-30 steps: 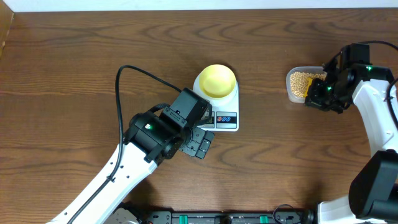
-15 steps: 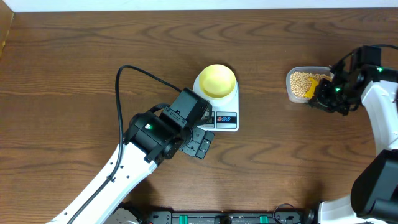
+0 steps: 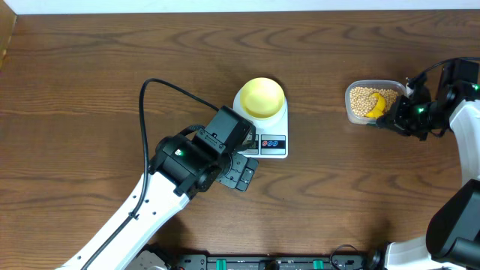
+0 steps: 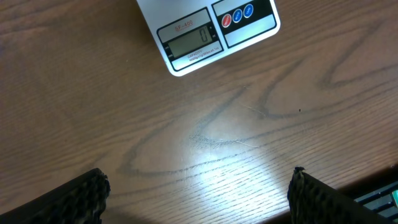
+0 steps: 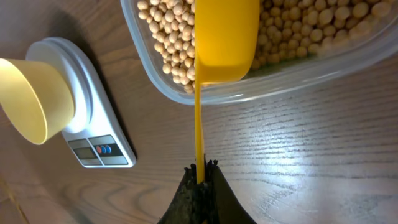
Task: Scoop item into bowl and weigh 50g on scale
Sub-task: 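Dip the scoop into the soybean tub with the right gripper and scoop, then lift the filled scoop with the right gripper over the yellow bowl, then tilt the scoop with the right gripper to pour soybeans into the bowl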
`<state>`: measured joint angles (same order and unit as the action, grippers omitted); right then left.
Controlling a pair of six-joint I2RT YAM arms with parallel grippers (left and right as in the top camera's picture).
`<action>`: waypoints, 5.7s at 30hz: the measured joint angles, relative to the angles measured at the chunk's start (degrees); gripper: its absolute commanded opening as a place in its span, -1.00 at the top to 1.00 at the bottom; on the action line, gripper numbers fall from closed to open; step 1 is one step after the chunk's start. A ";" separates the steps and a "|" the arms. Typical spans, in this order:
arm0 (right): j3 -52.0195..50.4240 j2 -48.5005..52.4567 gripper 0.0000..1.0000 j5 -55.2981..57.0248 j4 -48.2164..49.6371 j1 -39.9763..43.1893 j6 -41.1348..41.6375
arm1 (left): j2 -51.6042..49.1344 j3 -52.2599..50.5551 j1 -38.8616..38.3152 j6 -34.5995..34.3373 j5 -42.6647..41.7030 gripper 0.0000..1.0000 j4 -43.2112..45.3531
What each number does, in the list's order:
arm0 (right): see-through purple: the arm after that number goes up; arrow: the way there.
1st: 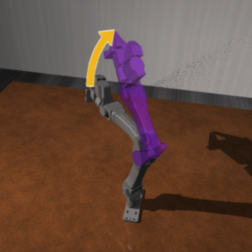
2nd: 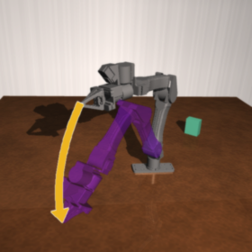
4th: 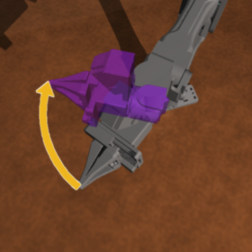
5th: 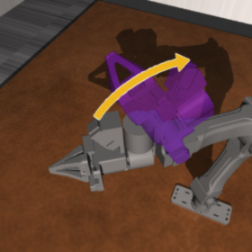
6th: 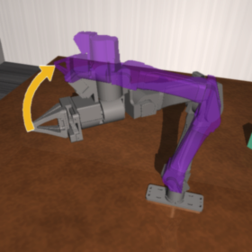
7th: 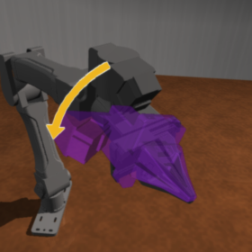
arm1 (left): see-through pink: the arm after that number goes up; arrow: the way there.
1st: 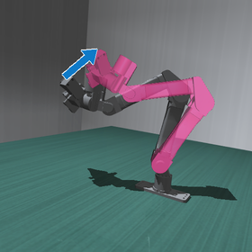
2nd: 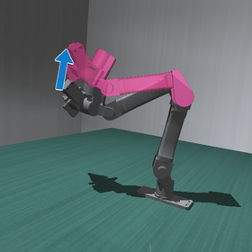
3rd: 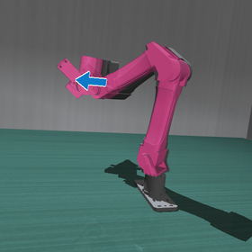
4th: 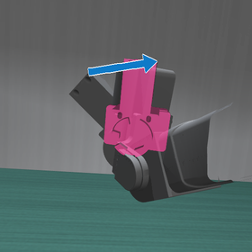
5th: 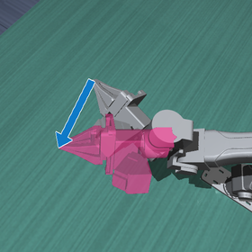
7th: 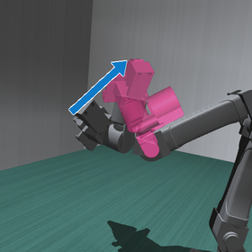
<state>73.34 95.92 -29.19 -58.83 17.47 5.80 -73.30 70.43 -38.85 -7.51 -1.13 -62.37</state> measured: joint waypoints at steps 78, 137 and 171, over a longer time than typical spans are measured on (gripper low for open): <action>-3.34 1.01 0.98 -31.87 3.63 12.04 -5.29 | 0.00 0.00 0.00 0.02 0.00 -0.89 0.00; -2.93 -4.81 0.97 -17.68 26.73 -31.30 7.10 | 0.00 0.00 0.00 0.02 0.00 -0.89 0.02; -2.93 -4.81 0.97 4.83 22.36 -38.18 -2.60 | 0.00 0.00 0.00 0.00 0.00 -0.89 0.02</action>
<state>70.41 91.11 -24.36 -36.47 -20.71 3.20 -73.30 70.43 -38.85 -7.51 -1.13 -62.35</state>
